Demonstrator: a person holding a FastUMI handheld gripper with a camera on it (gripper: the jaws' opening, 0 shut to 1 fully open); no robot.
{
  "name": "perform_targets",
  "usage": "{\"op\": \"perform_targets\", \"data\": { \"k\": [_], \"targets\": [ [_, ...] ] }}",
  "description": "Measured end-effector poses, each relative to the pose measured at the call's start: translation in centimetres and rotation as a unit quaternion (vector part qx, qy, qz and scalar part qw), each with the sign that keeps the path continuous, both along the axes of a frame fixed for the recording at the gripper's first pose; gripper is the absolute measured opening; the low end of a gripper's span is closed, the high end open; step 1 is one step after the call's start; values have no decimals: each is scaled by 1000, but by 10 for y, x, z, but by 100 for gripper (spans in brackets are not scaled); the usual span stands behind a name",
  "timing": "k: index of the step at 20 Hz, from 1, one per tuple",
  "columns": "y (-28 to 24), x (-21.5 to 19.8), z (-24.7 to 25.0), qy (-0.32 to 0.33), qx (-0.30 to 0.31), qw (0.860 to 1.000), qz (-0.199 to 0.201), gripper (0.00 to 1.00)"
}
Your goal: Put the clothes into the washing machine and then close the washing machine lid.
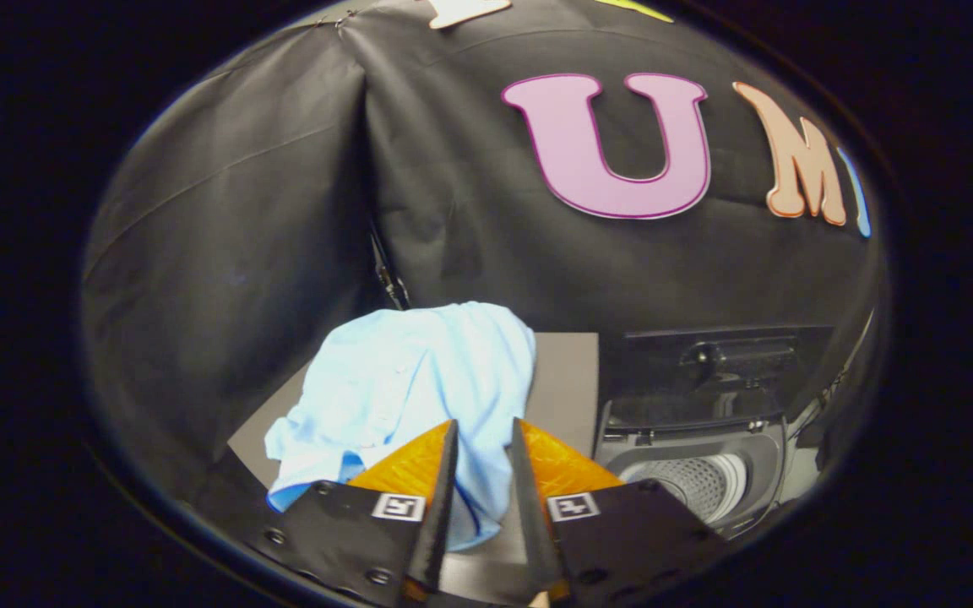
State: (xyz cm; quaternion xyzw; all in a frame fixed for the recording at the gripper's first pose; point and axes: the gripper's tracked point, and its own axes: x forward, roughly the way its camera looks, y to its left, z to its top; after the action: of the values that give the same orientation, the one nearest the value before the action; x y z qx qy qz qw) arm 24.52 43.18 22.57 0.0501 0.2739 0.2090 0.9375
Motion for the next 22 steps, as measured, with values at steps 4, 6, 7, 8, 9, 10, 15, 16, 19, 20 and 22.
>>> {"op": "perform_targets", "data": {
  "k": [4,6,7,8,9,10,15,16,19,20,22],
  "targets": [
    [45,8,1,24,10,1000,9,92],
    [63,16,-7,33,1,999,9,95],
    [73,18,-11,36,-6,999,15,95],
    [79,18,-16,40,-17,999,19,96],
    [82,20,-25,45,-36,998,19,96],
    [82,19,-33,47,-57,997,21,96],
    [85,19,-40,27,-115,992,45,92],
    [88,17,-43,25,-117,992,51,82],
    [86,17,-42,11,-132,989,67,53],
    [88,19,-45,15,-121,990,65,43],
    [88,13,-41,24,-99,993,54,23]
  ]
}}
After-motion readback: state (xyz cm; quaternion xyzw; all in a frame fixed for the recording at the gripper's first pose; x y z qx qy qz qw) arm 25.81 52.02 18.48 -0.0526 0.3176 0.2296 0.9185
